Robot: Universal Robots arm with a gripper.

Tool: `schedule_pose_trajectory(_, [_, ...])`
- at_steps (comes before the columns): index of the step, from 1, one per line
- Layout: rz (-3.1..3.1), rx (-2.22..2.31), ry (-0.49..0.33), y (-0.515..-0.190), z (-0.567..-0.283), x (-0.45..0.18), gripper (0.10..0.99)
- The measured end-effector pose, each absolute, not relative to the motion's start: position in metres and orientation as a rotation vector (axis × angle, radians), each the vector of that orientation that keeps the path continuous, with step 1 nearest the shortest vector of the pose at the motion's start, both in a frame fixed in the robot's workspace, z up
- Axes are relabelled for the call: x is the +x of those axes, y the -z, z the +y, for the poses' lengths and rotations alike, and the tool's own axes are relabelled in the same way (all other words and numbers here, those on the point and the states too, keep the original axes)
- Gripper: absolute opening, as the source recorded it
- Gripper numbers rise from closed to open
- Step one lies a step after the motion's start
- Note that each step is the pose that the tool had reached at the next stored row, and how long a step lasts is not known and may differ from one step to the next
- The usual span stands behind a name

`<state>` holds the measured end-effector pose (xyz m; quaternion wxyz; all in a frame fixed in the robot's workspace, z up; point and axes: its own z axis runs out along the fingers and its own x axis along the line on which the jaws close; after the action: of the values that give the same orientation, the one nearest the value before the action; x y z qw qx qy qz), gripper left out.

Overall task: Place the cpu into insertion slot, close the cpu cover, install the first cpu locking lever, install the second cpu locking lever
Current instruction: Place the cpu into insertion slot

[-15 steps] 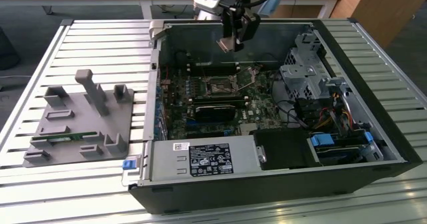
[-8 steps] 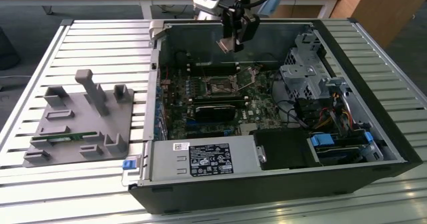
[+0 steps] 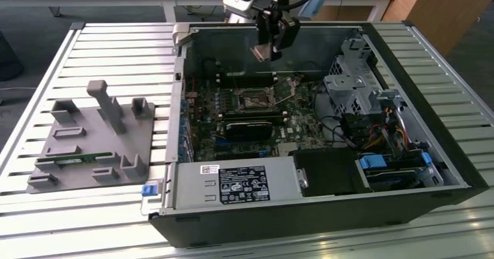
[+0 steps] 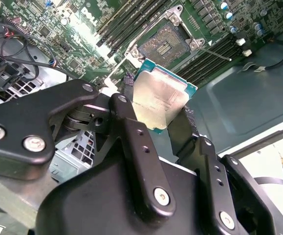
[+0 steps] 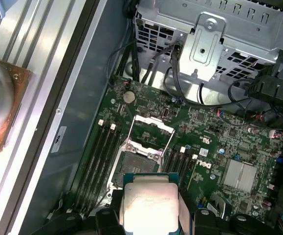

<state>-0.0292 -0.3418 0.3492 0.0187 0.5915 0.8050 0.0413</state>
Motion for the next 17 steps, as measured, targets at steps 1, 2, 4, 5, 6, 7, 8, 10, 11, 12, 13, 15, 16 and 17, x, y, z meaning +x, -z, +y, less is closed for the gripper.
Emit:
schedule_pose_trajectory(1, [2.498, 1.838, -0.128, -0.3491, -0.3418, -0.0292, 0.533])
schedule_pose_trajectory(2, [2.497, 1.84, -0.128, -0.3489, -0.3418, -0.0292, 0.533])
schedule_pose_trajectory(4, [2.495, 1.843, -0.128, -0.3486, -0.3418, -0.0292, 0.533])
schedule_pose_trajectory(5, [2.493, 1.844, -0.128, -0.3485, -0.3418, -0.0293, 0.533])
schedule_pose_trajectory(6, [2.492, 1.846, -0.128, -0.3483, -0.3418, -0.0293, 0.533])
schedule_pose_trajectory(7, [2.491, 1.847, -0.128, -0.3482, -0.3418, -0.0293, 0.533])
schedule_pose_trajectory(8, [2.49, 1.848, -0.128, -0.348, -0.3418, -0.0293, 0.533])
schedule_pose_trajectory(10, [2.488, 1.851, -0.128, -0.3477, -0.3418, -0.0293, 0.533])
schedule_pose_trajectory(11, [2.487, 1.852, -0.128, -0.3476, -0.3418, -0.0294, 0.533])
schedule_pose_trajectory(12, [2.486, 1.854, -0.128, -0.3474, -0.3418, -0.0294, 0.533])
schedule_pose_trajectory(13, [2.485, 1.855, -0.128, -0.3472, -0.3418, -0.0294, 0.533])
schedule_pose_trajectory(15, [2.483, 1.858, -0.128, -0.3468, -0.3418, -0.0295, 0.533])
schedule_pose_trajectory(16, [2.482, 1.859, -0.128, -0.3464, -0.3418, -0.0296, 0.533])
schedule_pose_trajectory(17, [2.48, 1.861, -0.128, -0.346, -0.3418, -0.0296, 0.533])
